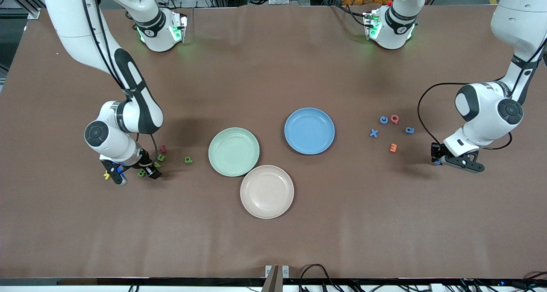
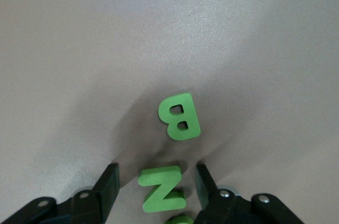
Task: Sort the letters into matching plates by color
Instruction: 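Close the left gripper on the blue E while the right gripper grasps the Z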
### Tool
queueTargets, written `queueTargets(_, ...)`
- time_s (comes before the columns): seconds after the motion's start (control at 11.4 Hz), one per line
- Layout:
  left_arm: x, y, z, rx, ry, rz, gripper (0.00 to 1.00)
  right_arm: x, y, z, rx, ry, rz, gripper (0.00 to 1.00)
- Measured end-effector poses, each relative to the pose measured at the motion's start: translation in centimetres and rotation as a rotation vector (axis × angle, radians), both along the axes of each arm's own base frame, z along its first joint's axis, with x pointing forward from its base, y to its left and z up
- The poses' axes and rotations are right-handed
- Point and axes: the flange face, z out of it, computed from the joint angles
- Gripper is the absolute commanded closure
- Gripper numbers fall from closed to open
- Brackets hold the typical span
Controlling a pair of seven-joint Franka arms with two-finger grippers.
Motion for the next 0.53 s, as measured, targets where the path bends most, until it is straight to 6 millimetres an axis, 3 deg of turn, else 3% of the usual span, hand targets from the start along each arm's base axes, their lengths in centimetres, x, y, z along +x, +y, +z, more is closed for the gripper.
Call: queueTargets(0.53, 1.7, -2.9, 2.4, -0.024, 0.049, -0.001, 1.0, -0.4, -0.1, 0.2, -0.001, -0.013, 0.007, 0.57)
